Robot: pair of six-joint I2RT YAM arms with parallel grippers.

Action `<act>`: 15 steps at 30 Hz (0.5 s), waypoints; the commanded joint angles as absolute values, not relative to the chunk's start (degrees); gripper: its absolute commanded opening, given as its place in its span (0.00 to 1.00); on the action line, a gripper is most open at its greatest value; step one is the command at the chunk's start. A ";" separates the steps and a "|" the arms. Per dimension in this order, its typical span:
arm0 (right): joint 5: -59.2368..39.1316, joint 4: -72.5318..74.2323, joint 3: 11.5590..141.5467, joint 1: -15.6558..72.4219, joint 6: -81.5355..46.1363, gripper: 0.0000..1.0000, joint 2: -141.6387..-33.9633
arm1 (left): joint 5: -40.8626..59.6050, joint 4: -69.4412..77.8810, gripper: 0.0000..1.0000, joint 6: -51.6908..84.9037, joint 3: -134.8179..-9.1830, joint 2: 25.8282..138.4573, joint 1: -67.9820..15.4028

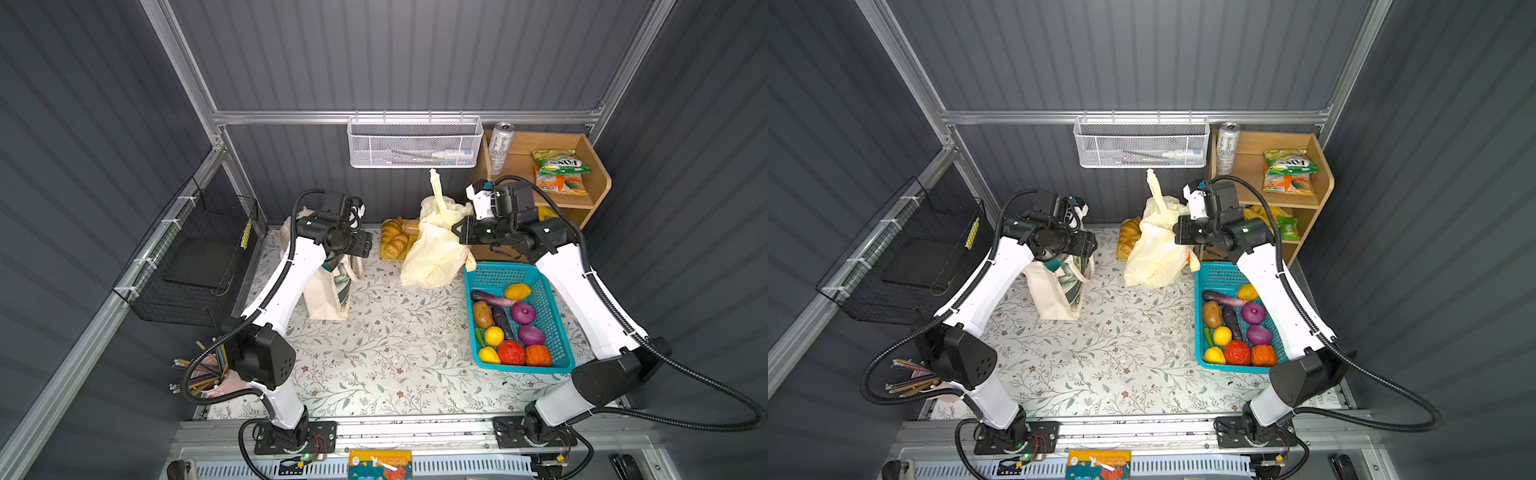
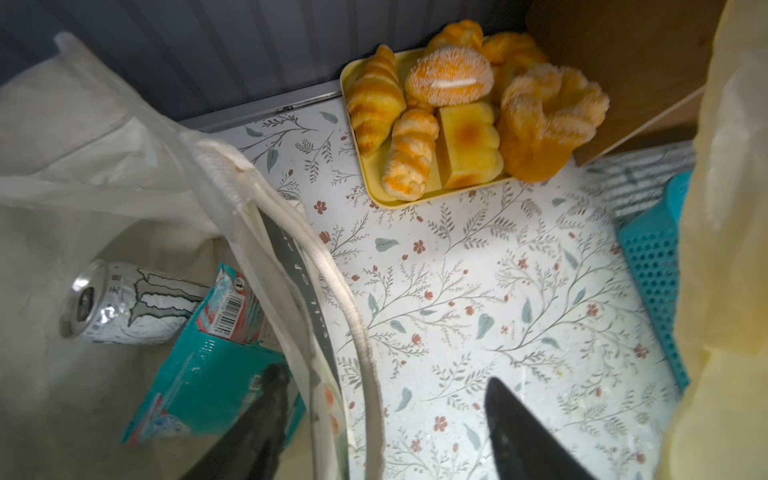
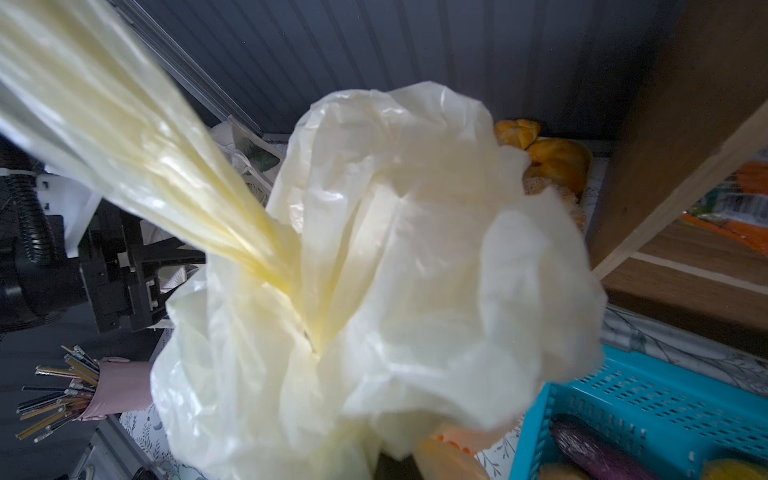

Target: Place the mixed food into the grocery bags and tie them

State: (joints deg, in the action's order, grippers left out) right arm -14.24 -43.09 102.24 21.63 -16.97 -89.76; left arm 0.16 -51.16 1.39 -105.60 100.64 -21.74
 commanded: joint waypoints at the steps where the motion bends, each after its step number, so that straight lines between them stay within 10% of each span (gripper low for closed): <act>1: -15.45 -42.93 100.24 20.92 -16.70 0.00 -87.70 | -3.37 -54.51 0.65 0.00 -106.84 103.06 -22.38; 5: -15.57 -42.55 98.84 20.27 -16.74 0.00 -86.60 | -6.56 -54.12 0.61 -0.21 -105.25 104.24 -22.68; 11: -16.00 -41.95 97.76 19.10 -16.79 0.00 -85.13 | -1.41 -52.85 0.06 0.26 -104.03 102.96 -23.59; 15: -16.17 -41.93 97.73 17.81 -16.79 0.00 -84.31 | 1.30 -53.88 0.00 1.21 -105.99 101.74 -27.03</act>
